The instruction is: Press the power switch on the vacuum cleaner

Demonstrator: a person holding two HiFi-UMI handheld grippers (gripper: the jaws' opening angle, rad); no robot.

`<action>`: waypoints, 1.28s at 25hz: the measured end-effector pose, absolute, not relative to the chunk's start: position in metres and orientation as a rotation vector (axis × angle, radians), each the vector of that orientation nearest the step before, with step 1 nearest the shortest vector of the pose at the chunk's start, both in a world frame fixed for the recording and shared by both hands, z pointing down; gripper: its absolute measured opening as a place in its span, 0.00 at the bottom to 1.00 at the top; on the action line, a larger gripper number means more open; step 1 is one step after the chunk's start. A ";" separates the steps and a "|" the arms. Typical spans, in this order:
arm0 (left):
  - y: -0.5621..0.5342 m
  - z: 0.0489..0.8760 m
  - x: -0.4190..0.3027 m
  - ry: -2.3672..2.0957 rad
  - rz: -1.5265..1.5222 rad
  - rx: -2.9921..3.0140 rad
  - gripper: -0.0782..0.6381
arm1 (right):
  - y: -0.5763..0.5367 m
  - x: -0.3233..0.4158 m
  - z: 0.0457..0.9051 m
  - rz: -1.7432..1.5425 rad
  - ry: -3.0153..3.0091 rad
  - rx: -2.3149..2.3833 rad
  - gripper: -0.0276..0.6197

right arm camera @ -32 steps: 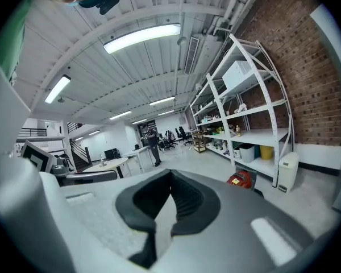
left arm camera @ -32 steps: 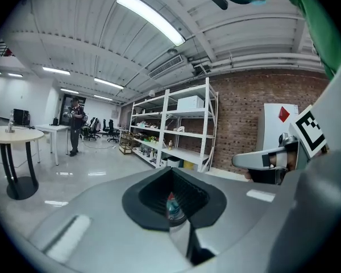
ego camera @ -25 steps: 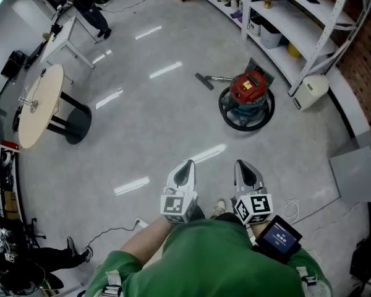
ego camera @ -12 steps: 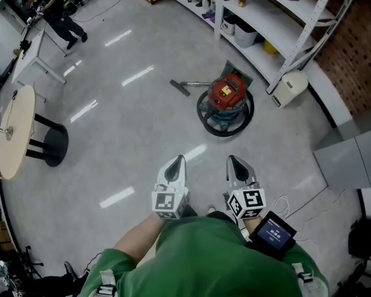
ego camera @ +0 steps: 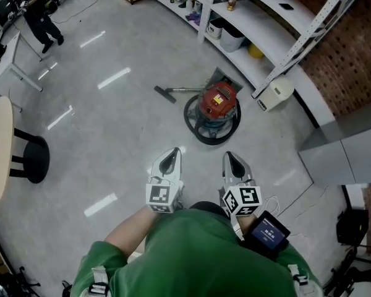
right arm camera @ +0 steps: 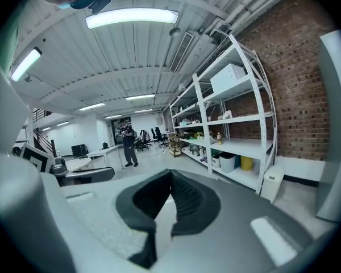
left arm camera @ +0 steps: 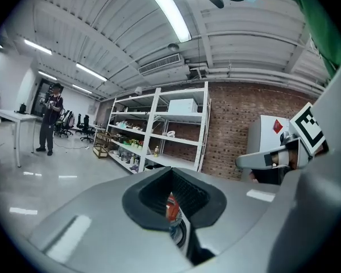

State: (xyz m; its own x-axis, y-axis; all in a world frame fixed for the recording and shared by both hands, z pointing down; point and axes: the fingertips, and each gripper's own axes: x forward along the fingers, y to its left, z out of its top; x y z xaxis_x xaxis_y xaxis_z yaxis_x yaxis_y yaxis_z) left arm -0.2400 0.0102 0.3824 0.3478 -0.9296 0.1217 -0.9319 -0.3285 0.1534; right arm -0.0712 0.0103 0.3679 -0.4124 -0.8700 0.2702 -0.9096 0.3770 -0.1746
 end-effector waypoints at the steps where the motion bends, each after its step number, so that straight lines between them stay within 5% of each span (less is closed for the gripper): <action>1: 0.002 0.383 -0.247 -1.682 0.016 2.422 0.12 | 0.003 -0.078 0.367 0.441 -2.491 1.635 0.05; 15: -0.066 0.394 -0.277 -1.606 0.003 2.440 0.12 | -0.064 -0.116 0.368 0.414 -2.415 1.675 0.05; 32: -0.200 0.436 -0.197 -1.506 0.282 2.511 0.12 | -0.189 -0.034 0.431 0.625 -2.371 1.802 0.05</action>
State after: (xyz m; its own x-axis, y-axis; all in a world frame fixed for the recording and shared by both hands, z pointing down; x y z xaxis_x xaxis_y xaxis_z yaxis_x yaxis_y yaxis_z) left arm -0.1965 -0.2004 0.4356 0.4628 -0.8462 0.2642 -0.8844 -0.4611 0.0726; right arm -0.0338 -0.1888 0.4306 -0.2956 -0.9004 0.3192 -0.9408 0.2163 -0.2611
